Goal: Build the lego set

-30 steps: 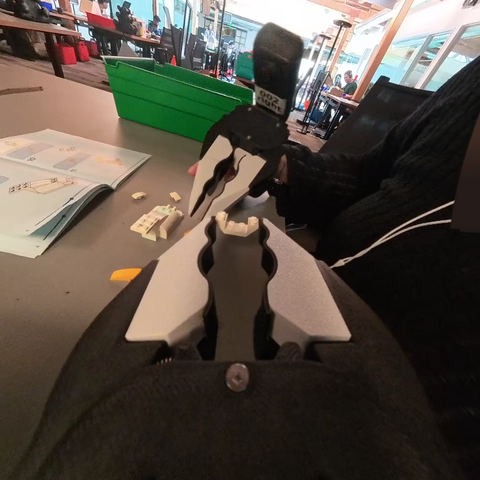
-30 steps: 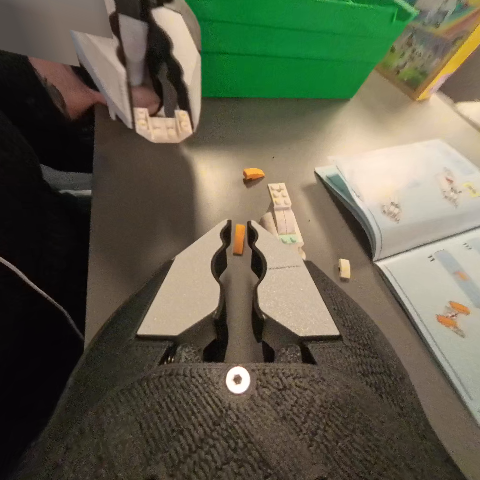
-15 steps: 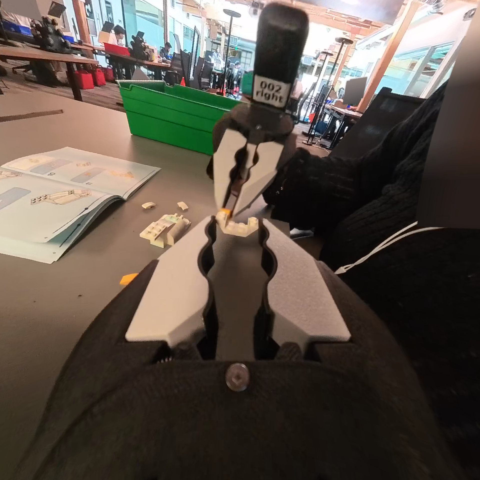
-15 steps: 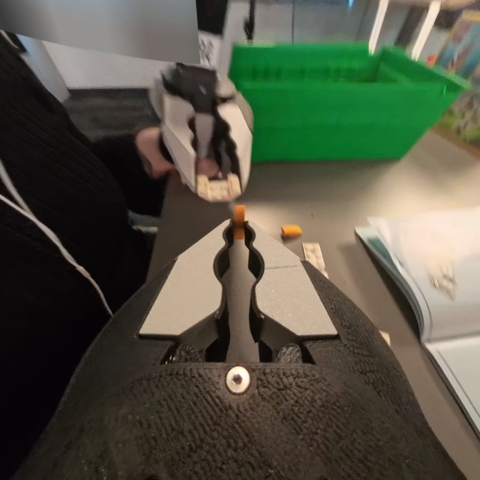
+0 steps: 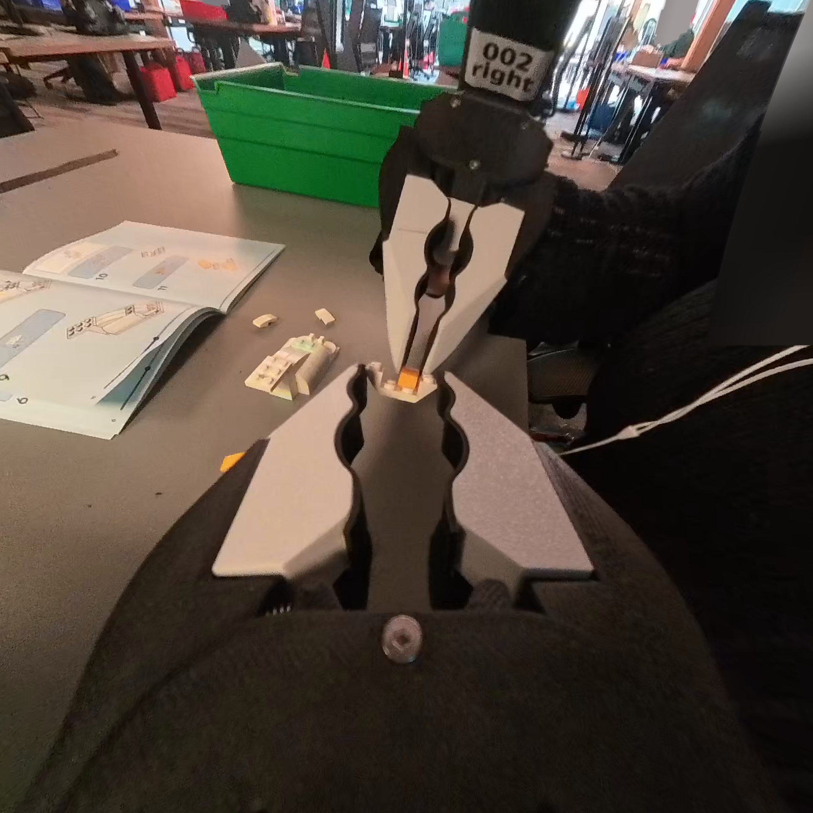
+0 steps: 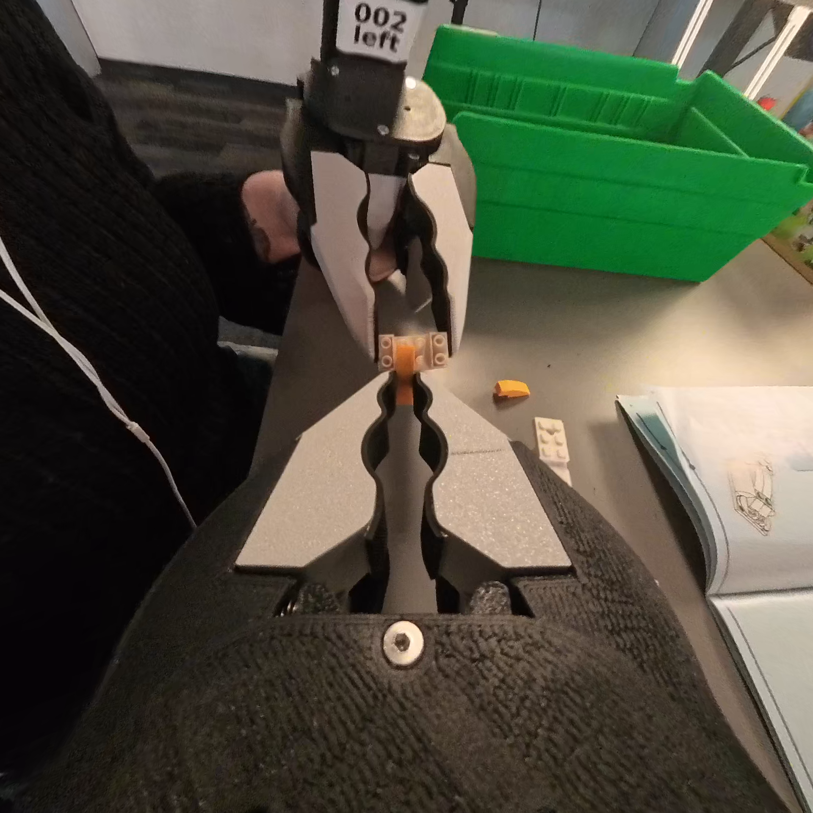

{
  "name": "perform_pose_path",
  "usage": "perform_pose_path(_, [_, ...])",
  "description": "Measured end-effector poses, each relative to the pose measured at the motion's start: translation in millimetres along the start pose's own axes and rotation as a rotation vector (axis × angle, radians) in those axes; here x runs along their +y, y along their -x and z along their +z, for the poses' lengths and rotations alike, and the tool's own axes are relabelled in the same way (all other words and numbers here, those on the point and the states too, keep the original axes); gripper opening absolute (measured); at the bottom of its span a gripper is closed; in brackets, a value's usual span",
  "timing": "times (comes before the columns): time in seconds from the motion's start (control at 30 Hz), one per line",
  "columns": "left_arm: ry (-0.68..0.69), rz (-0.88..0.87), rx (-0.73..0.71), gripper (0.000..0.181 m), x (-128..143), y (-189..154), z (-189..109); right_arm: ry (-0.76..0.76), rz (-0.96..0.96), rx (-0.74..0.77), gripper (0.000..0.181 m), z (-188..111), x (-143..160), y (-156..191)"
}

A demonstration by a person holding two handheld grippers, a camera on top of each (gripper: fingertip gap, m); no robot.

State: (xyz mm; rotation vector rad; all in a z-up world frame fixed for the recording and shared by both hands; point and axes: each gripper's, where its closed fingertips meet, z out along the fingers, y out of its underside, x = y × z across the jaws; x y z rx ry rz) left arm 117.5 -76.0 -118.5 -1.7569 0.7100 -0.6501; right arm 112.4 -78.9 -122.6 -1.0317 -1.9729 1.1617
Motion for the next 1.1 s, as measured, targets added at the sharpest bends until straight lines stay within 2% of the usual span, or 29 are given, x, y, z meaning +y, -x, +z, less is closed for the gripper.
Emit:
perform_pose_path(0.17, [-0.012,0.018,0.004,0.03,-2.0,-1.1,0.8,0.006,-0.04,0.017,0.005,2.3,2.4,0.6])
perform_pose_path(0.5, [-0.228,0.032,0.051,0.027,-30.9,-10.4,-15.2,-0.23,-0.11,0.089,0.005,-2.7,-31.1,1.7])
perform_pose_path(0.67, [-0.237,0.012,0.039,0.026,-32.6,-6.4,-17.6,-0.259,-0.122,0.116,0.006,-1.7,-34.4,-0.7])
perform_pose_path(0.9, [-0.153,-0.036,-0.051,0.026,-22.6,8.0,-11.6,-0.136,-0.146,0.191,0.005,0.1,-20.2,-10.9])
perform_pose_path(1.1, [0.144,-0.076,-0.116,0.026,14.0,20.0,1.2,0.269,-0.005,0.153,0.006,-5.8,38.6,-16.7])
